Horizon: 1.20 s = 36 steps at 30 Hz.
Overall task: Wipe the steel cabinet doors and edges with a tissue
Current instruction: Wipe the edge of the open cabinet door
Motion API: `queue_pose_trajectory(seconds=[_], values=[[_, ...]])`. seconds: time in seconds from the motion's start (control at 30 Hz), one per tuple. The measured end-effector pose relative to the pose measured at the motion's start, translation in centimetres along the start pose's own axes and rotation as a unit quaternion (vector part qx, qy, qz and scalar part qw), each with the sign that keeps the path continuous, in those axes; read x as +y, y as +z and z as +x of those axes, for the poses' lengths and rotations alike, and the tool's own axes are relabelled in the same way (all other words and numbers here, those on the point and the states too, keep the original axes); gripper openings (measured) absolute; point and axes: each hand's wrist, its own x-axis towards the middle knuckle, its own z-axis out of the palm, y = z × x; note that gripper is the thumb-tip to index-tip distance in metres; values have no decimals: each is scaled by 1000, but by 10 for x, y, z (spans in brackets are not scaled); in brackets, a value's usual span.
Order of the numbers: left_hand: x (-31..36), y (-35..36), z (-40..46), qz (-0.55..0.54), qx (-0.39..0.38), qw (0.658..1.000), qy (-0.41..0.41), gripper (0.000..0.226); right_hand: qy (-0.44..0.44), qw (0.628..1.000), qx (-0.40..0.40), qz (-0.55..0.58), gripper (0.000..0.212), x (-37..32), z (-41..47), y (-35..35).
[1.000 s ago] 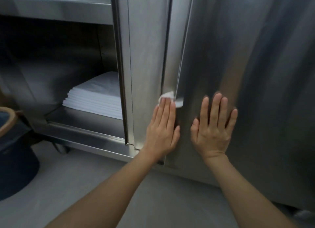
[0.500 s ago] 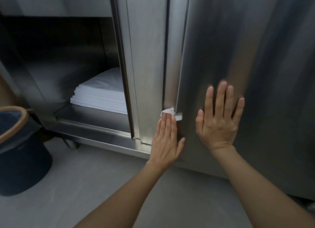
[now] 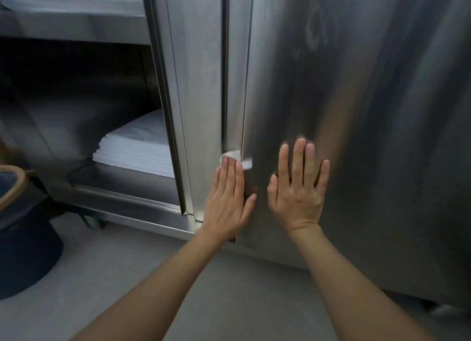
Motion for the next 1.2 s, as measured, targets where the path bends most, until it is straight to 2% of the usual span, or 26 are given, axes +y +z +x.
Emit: queue_pose_trajectory(seconds=[0.1, 0.27, 0.4, 0.57, 0.77, 0.87, 1.1, 1.2], values=[[1, -8, 23, -5, 17, 1000, 5, 68, -2, 1000, -4, 0, 65, 0, 0, 0], [-8, -4, -34, 22, -56, 996, 59, 67, -2, 1000, -1, -4, 65, 1, 0, 0], [-22, -38, 14, 43, -69, 990, 117, 65, -2, 1000, 0, -3, 65, 0, 1, 1], [-32, -76, 91, 38, 2, 988, 148, 49, -5, 1000, 1, -3, 66, 0, -1, 1], [-47, -86, 106, 65, 93, 965, 237, 39, -8, 1000, -7, -5, 66, 1, -1, 1], [-47, -85, 109, 81, 124, 956, 255, 39, -6, 1000, -6, -1, 65, 1, -2, 1], [-42, -84, 108, 61, 165, 957, 232, 34, 0, 1000, -21, -12, 63, 1, -1, -2], [-35, -94, 109, -4, 155, 971, 182, 30, 10, 999, -35, 3, 64, 1, 2, -8]])
